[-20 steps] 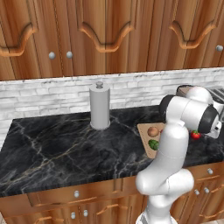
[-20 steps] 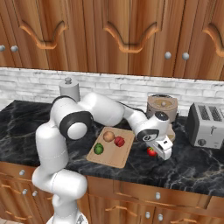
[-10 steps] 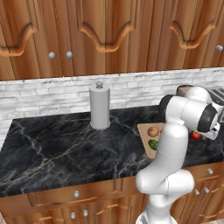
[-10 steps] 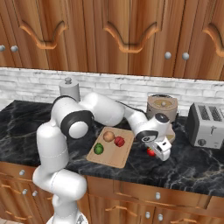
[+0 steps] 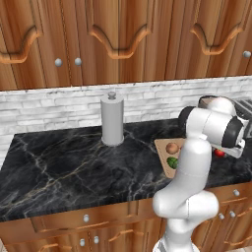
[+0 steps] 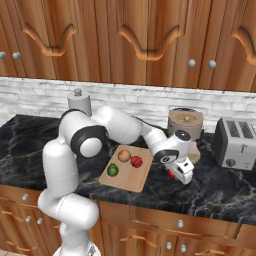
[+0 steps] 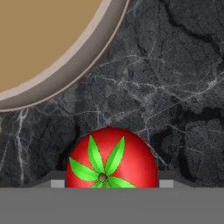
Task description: Place the avocado, onion, tomato, and bell pepper on the cutting board.
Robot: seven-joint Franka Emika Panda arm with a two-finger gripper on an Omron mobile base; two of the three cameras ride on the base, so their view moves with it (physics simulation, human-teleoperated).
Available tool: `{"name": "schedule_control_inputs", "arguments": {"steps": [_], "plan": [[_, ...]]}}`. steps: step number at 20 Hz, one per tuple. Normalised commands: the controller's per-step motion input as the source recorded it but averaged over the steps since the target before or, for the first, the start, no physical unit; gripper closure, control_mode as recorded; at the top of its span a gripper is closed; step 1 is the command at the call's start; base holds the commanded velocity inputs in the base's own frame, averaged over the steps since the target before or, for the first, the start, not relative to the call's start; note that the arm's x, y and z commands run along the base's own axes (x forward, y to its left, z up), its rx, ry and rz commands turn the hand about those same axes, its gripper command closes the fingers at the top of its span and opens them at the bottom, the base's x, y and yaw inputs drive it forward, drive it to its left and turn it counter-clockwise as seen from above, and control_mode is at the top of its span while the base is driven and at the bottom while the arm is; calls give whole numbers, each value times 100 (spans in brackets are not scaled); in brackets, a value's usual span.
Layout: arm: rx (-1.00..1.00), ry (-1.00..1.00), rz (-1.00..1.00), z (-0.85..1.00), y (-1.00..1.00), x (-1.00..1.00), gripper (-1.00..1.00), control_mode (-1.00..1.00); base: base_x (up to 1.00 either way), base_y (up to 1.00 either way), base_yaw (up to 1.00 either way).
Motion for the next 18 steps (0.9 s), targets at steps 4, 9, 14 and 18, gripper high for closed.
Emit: {"name": "schedule_control_inputs", "arguments": {"steps": [4,9,14,18], "plan": [[-2,-8,0,52,44,-25,100,-100,0,0,0],[-4,0,0,45,55,-34,100,-100,0,0,0],[-5,0,0,13,63,-46,100,-100,0,0,0],[-5,0,0,4,65,-43,100,-100,0,0,0]]}}
